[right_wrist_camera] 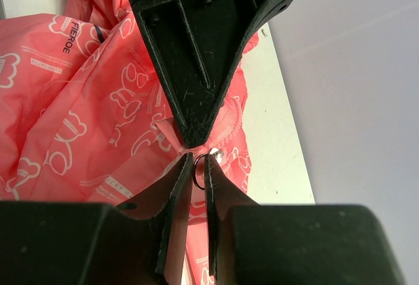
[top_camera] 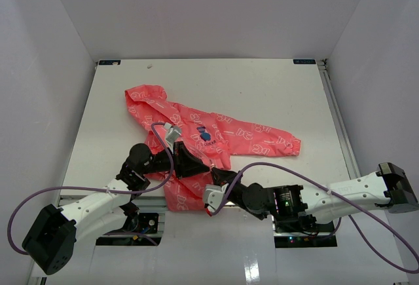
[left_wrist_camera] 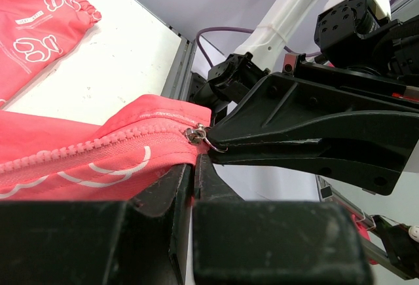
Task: Zip up the jacket
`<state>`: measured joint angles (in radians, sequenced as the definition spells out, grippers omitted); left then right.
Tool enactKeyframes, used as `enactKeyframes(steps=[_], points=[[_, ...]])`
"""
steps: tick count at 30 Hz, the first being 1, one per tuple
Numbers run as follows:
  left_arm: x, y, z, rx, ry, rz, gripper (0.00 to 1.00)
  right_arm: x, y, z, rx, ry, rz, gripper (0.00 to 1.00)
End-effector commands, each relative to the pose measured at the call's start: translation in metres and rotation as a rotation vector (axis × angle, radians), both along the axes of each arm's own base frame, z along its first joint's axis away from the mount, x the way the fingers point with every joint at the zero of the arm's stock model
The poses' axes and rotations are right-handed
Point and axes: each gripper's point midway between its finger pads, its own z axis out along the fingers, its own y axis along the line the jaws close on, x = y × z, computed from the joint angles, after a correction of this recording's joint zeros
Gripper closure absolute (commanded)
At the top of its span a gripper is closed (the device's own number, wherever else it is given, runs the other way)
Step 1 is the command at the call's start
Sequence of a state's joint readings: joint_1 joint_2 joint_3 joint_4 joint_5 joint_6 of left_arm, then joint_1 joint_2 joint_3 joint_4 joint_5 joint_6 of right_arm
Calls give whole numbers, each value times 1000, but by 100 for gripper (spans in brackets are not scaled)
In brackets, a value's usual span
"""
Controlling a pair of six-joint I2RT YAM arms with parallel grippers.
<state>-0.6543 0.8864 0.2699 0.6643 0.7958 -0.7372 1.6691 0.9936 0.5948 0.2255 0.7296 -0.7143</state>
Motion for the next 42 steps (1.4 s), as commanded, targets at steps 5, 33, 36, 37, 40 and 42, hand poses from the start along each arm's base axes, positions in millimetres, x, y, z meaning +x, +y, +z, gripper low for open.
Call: enactKeyframes(steps=[5, 33, 36, 37, 40, 42], points=[[-13, 0, -4, 17, -5, -61, 100, 11, -6, 49, 150, 18, -73, 90], [-13, 0, -15, 33, -10, -72, 100, 28, 4, 56, 188, -6, -75, 92], [-13, -1, -16, 35, -2, -73, 100, 38, 8, 57, 192, -11, -85, 92], [-13, -1, -17, 36, 0, -73, 100, 41, 10, 58, 195, -13, -87, 92], [-13, -2, -19, 43, 17, -81, 100, 45, 11, 59, 194, -36, -85, 92], [-13, -3, -21, 48, 35, -90, 100, 48, 12, 64, 217, -49, -80, 92]])
